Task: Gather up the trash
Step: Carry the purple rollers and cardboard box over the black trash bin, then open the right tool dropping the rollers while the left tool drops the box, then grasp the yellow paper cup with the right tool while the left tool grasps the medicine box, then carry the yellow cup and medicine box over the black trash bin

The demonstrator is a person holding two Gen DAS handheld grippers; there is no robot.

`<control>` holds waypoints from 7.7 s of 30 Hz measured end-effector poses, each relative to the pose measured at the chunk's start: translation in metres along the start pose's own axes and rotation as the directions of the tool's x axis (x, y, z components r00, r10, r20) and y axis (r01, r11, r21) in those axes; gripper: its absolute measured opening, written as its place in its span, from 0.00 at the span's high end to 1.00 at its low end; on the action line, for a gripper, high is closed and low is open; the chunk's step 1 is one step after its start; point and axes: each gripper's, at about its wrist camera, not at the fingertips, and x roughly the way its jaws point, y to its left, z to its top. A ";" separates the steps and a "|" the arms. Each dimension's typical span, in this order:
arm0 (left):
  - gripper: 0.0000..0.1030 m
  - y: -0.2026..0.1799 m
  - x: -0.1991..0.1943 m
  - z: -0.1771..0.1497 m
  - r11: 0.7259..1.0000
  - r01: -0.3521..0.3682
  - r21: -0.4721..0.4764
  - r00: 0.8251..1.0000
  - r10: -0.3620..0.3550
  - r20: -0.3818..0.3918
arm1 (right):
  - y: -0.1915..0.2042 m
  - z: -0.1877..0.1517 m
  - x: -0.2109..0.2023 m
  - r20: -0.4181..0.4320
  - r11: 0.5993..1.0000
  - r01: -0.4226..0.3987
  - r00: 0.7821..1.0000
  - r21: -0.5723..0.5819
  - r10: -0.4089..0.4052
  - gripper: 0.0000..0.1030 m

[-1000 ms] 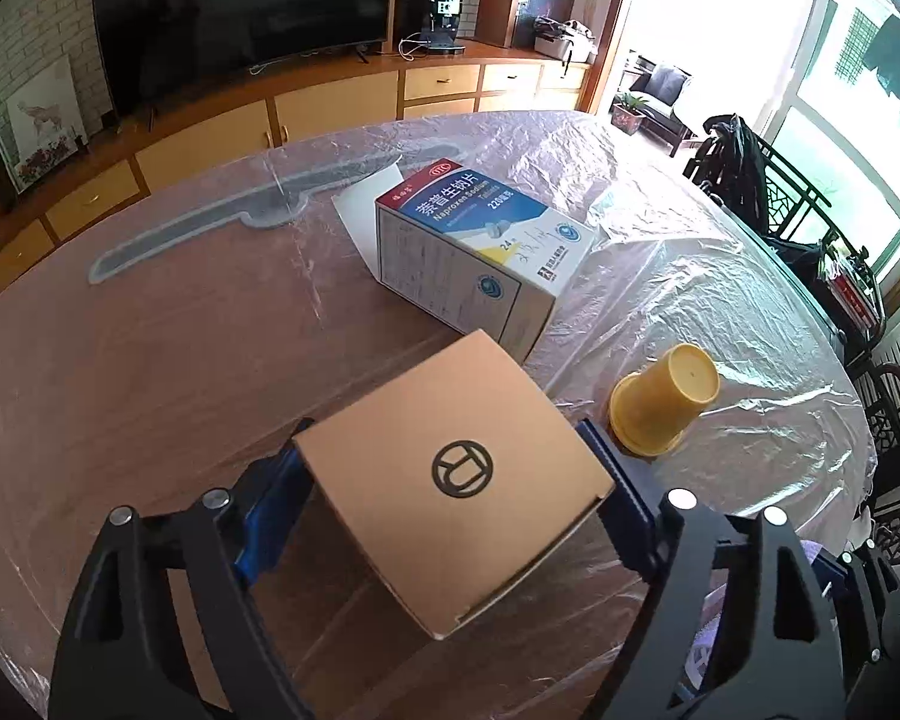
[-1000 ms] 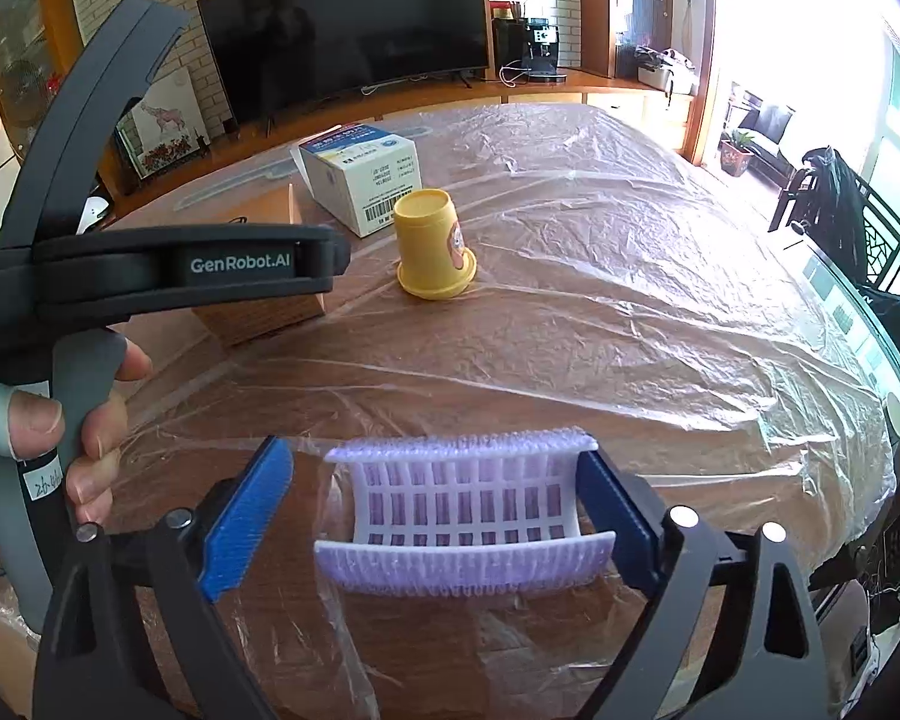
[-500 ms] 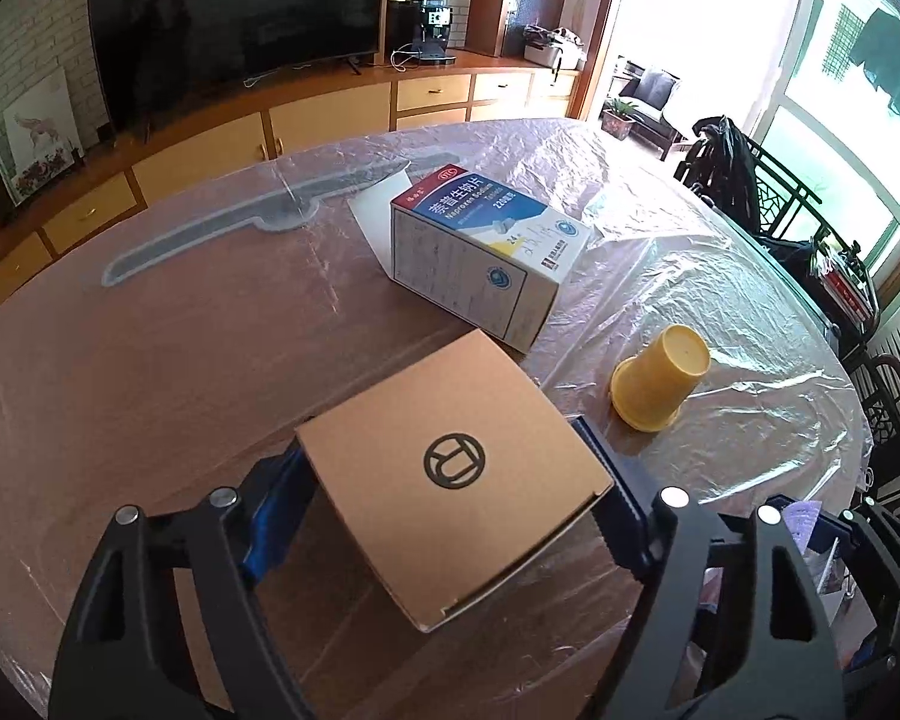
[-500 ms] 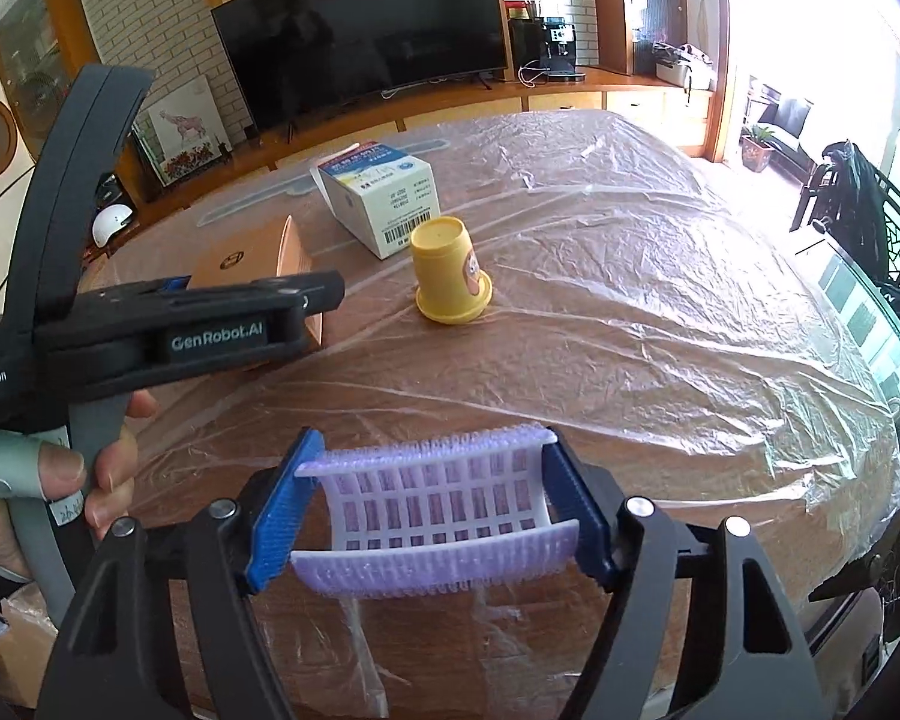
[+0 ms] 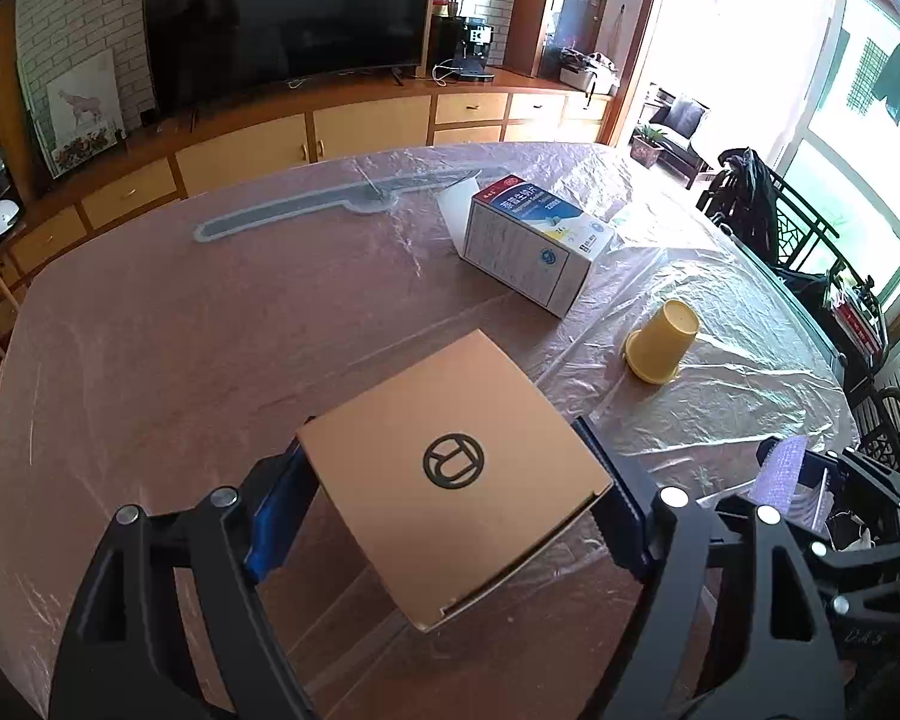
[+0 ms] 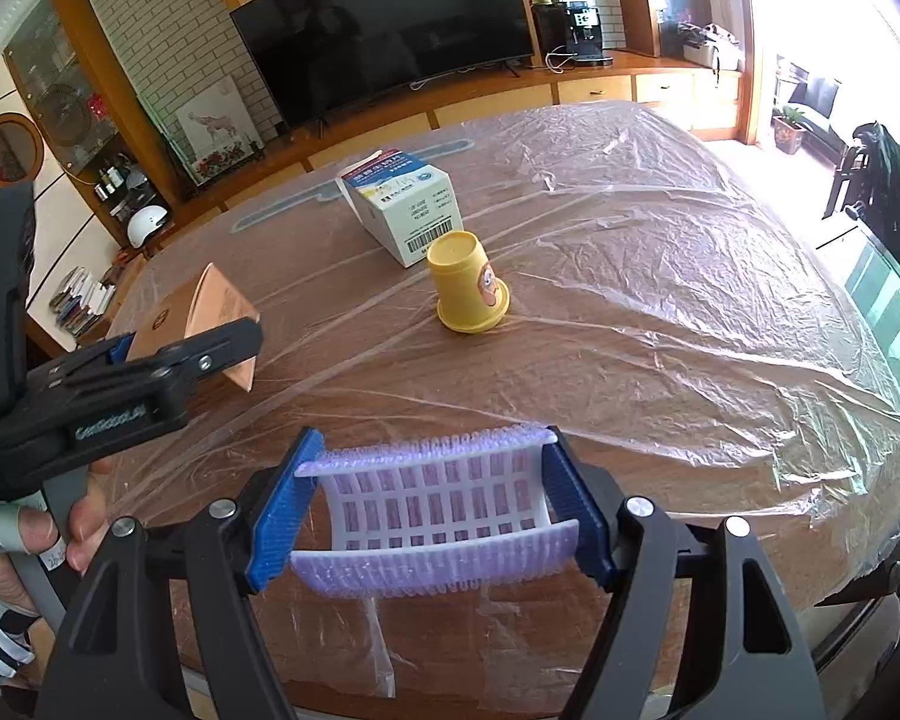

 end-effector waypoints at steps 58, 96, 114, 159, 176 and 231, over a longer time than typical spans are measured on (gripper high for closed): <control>0.21 -0.067 -0.110 -0.148 0.991 0.071 0.115 0.996 -0.065 -0.055 | 0.016 -0.092 -0.089 -0.170 0.939 -0.230 0.967 -0.254 0.191 0.30; 0.21 -0.077 -0.028 -0.215 0.995 -0.011 0.104 0.967 0.037 -0.253 | 0.012 -0.162 -0.011 -0.300 0.935 -0.098 0.954 -0.341 -0.009 0.30; 0.20 -0.066 -0.011 -0.211 1.000 -0.016 -0.002 0.961 0.015 -0.277 | 0.017 -0.161 -0.007 -0.254 0.947 -0.033 0.966 -0.321 -0.053 0.29; 0.02 -0.061 0.053 0.089 0.962 0.059 0.267 0.998 -0.051 -0.034 | 0.017 0.037 0.028 -0.007 0.964 0.069 0.997 -0.258 -0.073 0.20; 0.17 -0.046 0.117 0.108 0.947 0.139 0.291 0.984 -0.098 -0.152 | 0.008 0.060 0.066 -0.071 0.985 0.048 0.996 -0.168 -0.061 0.58; 0.18 -0.003 -0.078 -0.062 0.999 -0.013 -0.029 1.000 0.013 0.016 | 0.037 0.011 -0.037 -0.124 0.938 -0.239 0.969 -0.252 0.214 0.65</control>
